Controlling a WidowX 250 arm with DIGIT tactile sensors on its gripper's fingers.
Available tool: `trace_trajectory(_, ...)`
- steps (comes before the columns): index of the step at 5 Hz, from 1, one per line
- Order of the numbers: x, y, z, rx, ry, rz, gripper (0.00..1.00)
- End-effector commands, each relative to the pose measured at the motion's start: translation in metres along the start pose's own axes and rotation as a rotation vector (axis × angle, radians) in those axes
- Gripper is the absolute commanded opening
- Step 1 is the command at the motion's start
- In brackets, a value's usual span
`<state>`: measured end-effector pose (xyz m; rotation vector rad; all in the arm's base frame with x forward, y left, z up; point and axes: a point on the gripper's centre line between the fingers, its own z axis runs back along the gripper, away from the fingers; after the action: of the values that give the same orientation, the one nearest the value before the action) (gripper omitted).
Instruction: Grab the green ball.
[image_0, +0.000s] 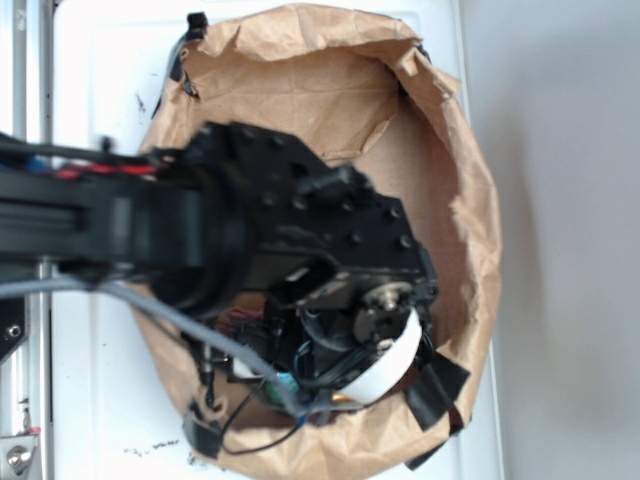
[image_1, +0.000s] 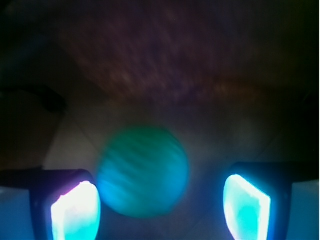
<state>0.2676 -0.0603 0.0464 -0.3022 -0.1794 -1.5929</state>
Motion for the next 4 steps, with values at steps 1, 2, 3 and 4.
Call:
trace_trajectory(1,0.023,-0.009,-0.017,0.059,0.06,-0.009,0.0)
trace_trajectory(2,0.021,-0.014,-0.016,0.085,0.056,0.022,0.0)
trace_trajectory(3,0.019,-0.017,-0.006,0.118,0.03,0.058,0.0)
trace_trajectory(4,0.012,-0.002,0.004,0.136,0.02,0.076,0.0)
